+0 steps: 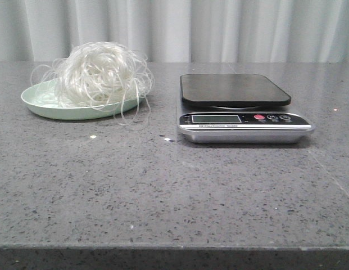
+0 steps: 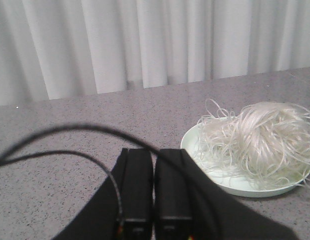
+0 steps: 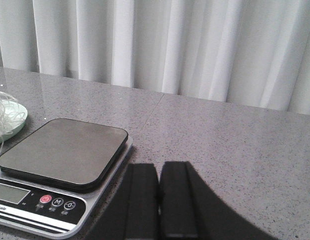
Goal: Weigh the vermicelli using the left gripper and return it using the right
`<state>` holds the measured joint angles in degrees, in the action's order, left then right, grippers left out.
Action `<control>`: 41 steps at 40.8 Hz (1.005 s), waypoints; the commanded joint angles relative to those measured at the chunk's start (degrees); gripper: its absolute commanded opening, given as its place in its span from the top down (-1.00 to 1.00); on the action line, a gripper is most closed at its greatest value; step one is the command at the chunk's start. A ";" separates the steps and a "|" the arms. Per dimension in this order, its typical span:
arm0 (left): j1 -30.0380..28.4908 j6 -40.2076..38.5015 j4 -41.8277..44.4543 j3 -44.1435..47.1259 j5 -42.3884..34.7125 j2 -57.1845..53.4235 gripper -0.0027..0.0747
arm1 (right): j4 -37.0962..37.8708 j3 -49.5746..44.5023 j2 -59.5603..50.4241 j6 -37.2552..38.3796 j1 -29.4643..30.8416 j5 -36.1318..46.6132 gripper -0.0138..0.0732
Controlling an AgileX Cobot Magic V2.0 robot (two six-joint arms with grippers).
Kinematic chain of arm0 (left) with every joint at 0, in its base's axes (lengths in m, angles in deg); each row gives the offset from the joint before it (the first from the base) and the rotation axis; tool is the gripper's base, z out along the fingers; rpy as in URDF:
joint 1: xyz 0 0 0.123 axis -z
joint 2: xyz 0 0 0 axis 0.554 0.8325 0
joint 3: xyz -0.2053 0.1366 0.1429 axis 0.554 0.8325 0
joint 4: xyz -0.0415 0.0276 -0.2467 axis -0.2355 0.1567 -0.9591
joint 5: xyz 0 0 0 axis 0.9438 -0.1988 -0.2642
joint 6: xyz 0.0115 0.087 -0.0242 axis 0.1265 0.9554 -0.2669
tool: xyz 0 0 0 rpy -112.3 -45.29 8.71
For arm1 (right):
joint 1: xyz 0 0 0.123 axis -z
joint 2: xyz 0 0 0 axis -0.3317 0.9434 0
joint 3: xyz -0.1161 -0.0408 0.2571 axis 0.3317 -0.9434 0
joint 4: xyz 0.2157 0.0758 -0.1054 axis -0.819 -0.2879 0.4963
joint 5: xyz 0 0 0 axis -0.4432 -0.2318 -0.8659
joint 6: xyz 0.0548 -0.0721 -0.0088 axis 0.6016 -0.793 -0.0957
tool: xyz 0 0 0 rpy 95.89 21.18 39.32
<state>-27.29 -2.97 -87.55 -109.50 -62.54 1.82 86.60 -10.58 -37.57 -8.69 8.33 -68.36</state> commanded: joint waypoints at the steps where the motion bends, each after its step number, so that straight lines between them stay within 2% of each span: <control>1: 0.38 -0.58 -0.56 -1.69 -3.94 0.26 0.58 | 0.00 1.72 0.10 0.06 0.24 4.87 0.33; 5: 0.38 -0.58 0.83 -1.69 -3.94 0.26 0.58 | 0.00 1.72 0.10 0.06 0.24 4.87 0.33; 8: 0.38 -1.74 6.33 -1.60 -3.94 0.13 0.58 | 0.00 1.72 0.10 0.06 0.24 4.86 0.33; 14: -0.18 -16.96 17.02 0.13 -3.94 -1.77 0.58 | 0.00 1.72 0.10 0.06 0.24 4.86 0.33; 29: -6.64 -17.49 16.38 12.17 -4.26 -16.93 0.58 | 0.00 1.72 0.10 0.06 0.24 4.86 0.33; 37: -7.51 -17.49 15.04 20.94 -6.67 -24.86 0.58 | 0.00 1.72 0.10 0.06 0.24 4.86 0.33; 41: -7.51 -17.49 15.04 20.91 -3.20 -25.35 0.58 | 0.00 1.72 0.10 0.06 0.24 4.86 0.33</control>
<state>-34.74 -19.78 -71.89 -89.02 -62.35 -22.49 86.57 -10.58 -37.57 -8.69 8.33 -68.23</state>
